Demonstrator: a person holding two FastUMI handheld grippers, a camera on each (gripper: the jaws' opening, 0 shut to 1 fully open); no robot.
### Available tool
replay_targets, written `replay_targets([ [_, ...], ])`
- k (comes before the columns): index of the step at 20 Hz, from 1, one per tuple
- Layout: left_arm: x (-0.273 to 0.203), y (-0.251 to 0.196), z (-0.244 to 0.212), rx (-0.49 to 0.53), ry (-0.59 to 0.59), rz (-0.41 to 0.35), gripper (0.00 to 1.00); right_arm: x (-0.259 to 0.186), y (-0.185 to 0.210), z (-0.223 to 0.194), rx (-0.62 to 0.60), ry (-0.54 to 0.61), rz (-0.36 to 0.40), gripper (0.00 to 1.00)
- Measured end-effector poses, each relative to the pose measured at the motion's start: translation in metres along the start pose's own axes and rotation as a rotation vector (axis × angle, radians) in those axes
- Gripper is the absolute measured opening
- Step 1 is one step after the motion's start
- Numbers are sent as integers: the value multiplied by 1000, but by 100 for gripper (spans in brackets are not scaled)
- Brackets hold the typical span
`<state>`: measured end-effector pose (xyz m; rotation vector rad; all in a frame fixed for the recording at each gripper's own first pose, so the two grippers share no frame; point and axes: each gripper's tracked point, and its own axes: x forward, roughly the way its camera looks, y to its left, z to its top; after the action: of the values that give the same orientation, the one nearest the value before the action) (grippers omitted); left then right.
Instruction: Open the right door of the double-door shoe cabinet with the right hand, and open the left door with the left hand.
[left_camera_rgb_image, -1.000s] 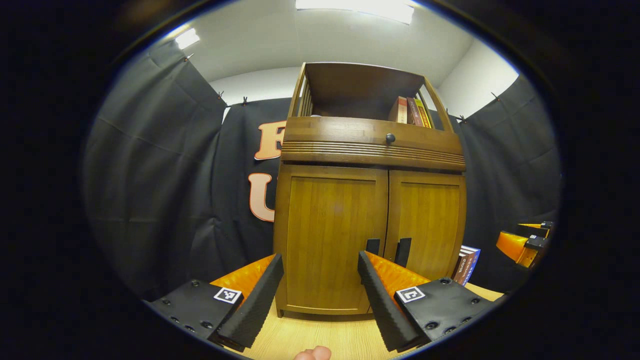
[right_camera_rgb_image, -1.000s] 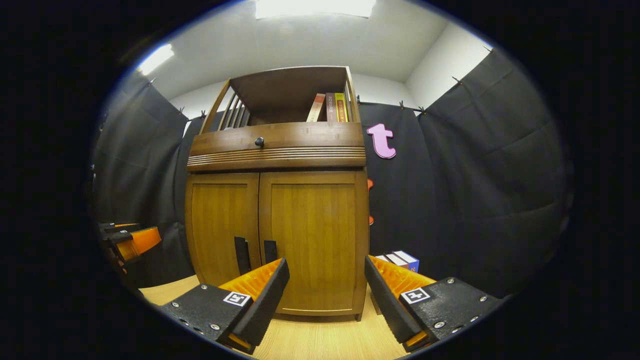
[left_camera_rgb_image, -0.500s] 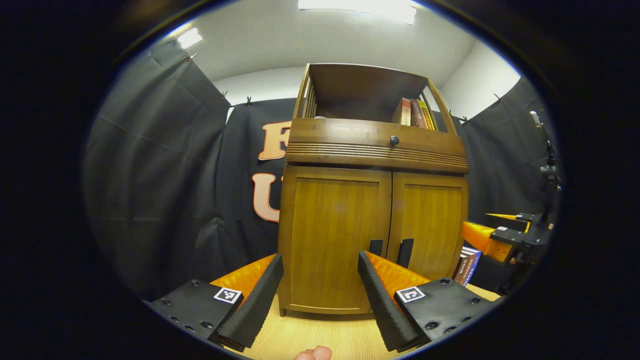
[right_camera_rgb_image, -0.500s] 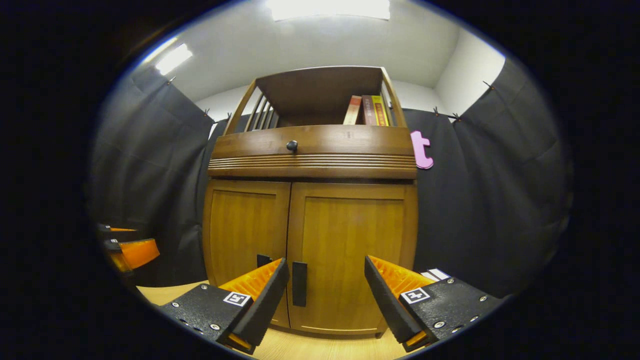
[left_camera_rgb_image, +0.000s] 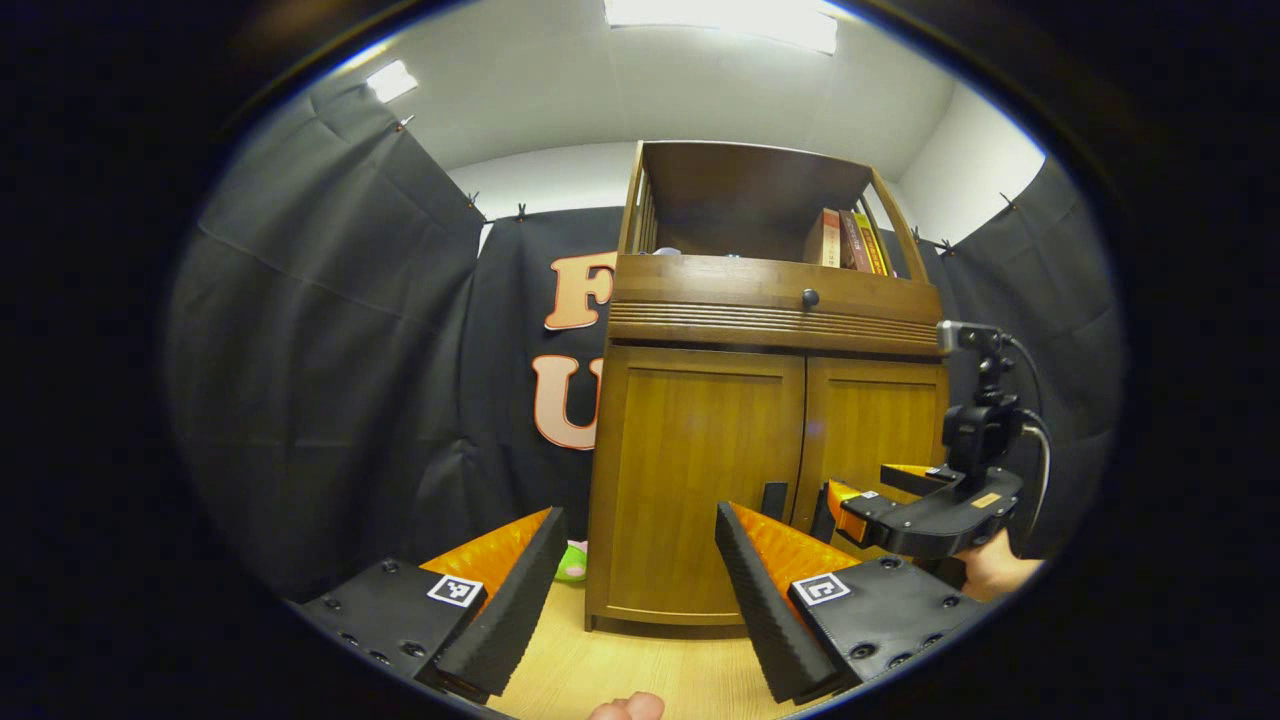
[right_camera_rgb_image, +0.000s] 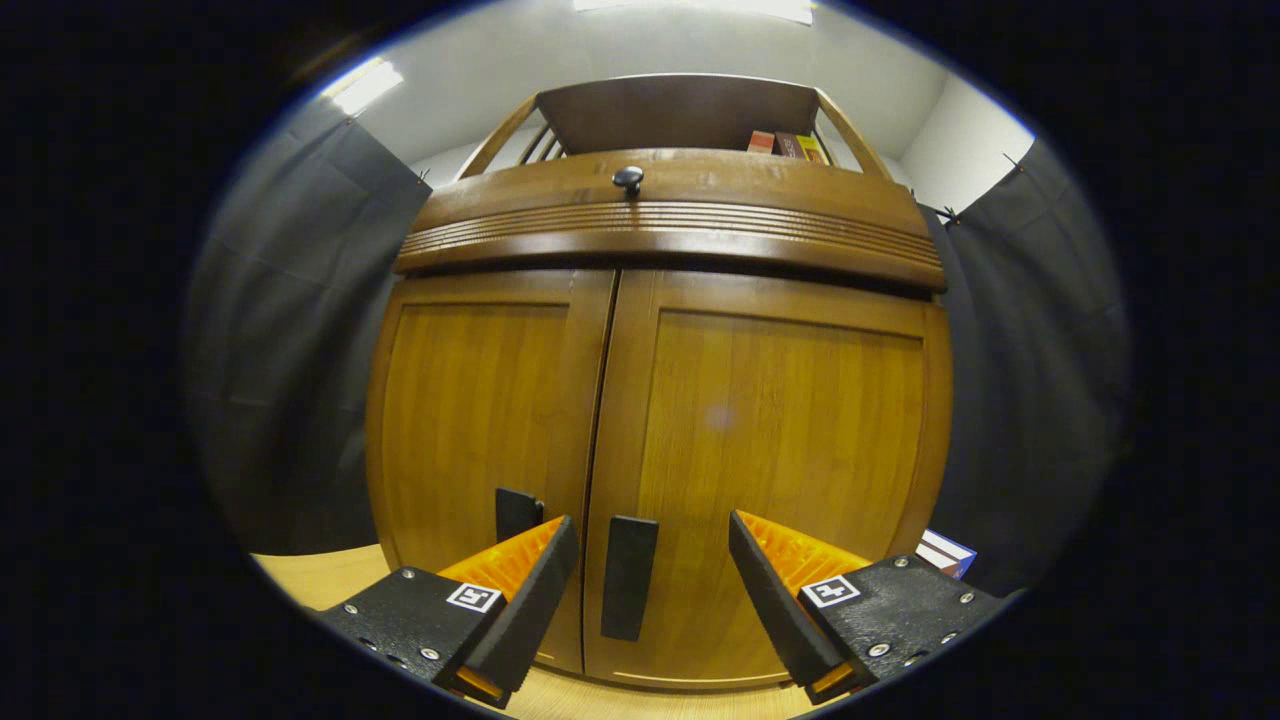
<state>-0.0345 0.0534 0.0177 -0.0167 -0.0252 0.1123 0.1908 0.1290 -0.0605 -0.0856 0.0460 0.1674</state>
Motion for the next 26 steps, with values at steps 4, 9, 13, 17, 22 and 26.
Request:
replay_targets([
  [4,-5,13,1,4,2,30,95,36,-2,-34,26,72,-25,93],
  [9,-5,24,0,13,2,53,95,46,0,-55,83,111,-55,93],
  [13,-1,27,-1,23,4,54,95,47,2,-57,70,84,-65,92],
  [17,7,22,-5,25,11,39,95,44,7,-66,100,85,-46,92],
  [22,10,14,-5,28,9,14,97,46,17,-67,137,99,-19,45],
  [26,10,4,-5,23,10,-13,95,48,24,-67,173,105,0,35],
])
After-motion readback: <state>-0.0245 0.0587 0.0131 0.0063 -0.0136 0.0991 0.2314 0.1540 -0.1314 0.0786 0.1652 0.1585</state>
